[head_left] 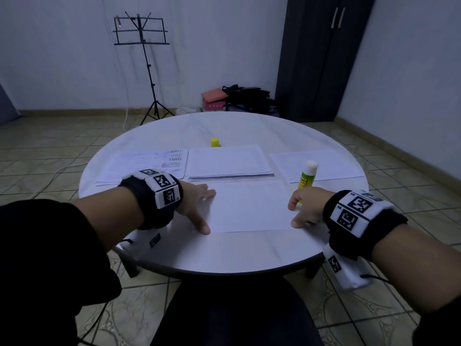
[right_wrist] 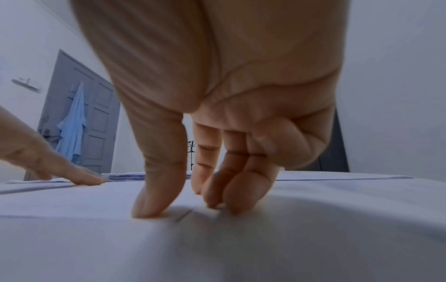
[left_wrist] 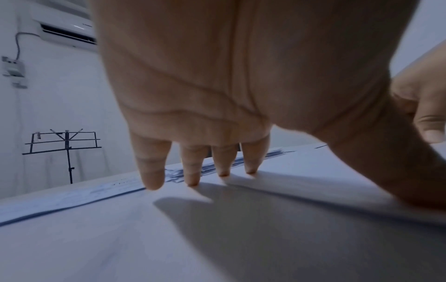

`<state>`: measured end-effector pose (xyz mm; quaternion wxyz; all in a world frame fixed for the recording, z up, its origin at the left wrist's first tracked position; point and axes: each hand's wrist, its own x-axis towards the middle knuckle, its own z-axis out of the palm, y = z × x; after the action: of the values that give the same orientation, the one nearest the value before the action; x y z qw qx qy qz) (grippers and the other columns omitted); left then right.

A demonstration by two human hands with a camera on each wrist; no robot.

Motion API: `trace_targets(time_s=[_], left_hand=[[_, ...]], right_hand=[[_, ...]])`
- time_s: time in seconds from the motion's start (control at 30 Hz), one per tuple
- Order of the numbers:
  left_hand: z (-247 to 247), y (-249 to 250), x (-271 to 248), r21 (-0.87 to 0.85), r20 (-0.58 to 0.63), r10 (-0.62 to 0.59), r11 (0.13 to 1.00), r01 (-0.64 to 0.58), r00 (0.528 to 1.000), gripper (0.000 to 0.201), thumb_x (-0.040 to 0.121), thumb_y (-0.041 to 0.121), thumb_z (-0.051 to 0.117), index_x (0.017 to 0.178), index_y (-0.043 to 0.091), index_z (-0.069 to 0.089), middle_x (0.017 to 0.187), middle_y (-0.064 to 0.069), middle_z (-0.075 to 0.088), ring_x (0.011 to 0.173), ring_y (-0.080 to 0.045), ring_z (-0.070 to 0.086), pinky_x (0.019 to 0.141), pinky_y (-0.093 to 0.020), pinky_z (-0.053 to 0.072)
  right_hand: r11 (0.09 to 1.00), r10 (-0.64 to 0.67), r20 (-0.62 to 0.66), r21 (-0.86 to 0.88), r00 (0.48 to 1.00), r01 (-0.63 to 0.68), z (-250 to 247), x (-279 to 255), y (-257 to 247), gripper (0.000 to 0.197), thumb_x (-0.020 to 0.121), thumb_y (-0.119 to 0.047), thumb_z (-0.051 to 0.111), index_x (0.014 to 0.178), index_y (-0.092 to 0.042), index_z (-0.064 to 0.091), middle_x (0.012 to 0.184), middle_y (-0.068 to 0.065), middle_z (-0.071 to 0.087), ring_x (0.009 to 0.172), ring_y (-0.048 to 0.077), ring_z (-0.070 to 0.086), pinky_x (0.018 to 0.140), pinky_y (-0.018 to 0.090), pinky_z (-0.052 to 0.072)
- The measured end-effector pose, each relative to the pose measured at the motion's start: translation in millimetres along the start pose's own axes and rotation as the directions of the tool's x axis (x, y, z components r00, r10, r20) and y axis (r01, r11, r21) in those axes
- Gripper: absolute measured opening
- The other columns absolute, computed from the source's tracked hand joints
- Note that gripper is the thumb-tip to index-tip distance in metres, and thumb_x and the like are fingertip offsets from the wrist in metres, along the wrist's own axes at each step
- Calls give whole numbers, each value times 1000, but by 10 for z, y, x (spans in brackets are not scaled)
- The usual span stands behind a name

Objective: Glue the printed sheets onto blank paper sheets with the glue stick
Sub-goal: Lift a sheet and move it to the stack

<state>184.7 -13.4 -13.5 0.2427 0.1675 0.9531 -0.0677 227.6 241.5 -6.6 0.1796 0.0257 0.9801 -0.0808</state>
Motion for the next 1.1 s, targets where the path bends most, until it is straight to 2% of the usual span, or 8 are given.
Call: trace_targets(time_s=[0.13,0.23,0.27,0.4,0.5,0.6,0.8,1.1], left_hand=[[27,-48,3,10,11,-13,1000,13,1000,113,69,62,72,152,30,3,160,9,-1,146,-19,12,118,-42,14],[77,-104,-6,-13,-6,-24,1000,24,1000,115,63,64,75,151,33,7,158,8,8,144,-21,18,116,-45,20],[101,-137,-18,-23,-8,-26,999,26,1000,116,61,65,76,151,34,9,155,9,14,142,-21,22,114,-45,23],[172,-238,-100,-52,-11,-36,998,35,999,117,58,66,77,149,34,11,151,8,21,139,-22,27,112,-45,28],[206,-218,-166,-24,-43,-44,999,43,998,105,61,63,76,141,17,25,142,0,33,135,-24,32,109,-44,31],[261,-254,-174,21,-44,-32,999,33,999,96,57,69,74,126,14,35,129,3,37,127,-24,37,104,-46,37],[283,-354,-213,-9,-45,-52,999,52,998,117,58,71,72,146,17,16,147,5,23,138,-22,24,111,-48,28],[217,-301,-279,21,-29,-57,998,58,998,115,61,68,73,148,19,16,153,4,17,142,-20,16,113,-48,24]], right_hand=[[967,-23,64,-250,998,38,-20,-12,-179,16,85,-18,64,100,-19,58,95,4,60,87,21,55,80,26,49],[907,-71,91,-408,993,103,21,-25,-382,13,87,-8,54,79,-17,48,89,4,50,79,20,46,59,23,42],[890,-96,91,-437,991,126,42,-29,-471,9,89,-7,49,83,-13,52,92,5,53,81,22,49,59,23,41],[859,-282,121,-410,952,307,137,-40,-952,33,92,-14,51,123,-9,59,127,9,58,115,24,56,89,24,44],[838,-443,150,-282,884,467,209,-71,-1348,44,89,-20,58,133,-16,52,135,3,50,122,20,49,90,22,37],[804,-500,208,-250,841,539,223,-63,-1591,57,90,-25,61,142,-17,41,141,3,45,127,20,43,95,25,36],[872,-352,242,-266,904,411,47,184,-1255,94,78,-43,72,151,-23,17,156,-1,21,143,18,21,112,29,20],[940,-172,255,-248,952,237,-101,178,-366,103,74,-33,79,152,-21,11,158,-5,13,144,16,15,114,28,14]])
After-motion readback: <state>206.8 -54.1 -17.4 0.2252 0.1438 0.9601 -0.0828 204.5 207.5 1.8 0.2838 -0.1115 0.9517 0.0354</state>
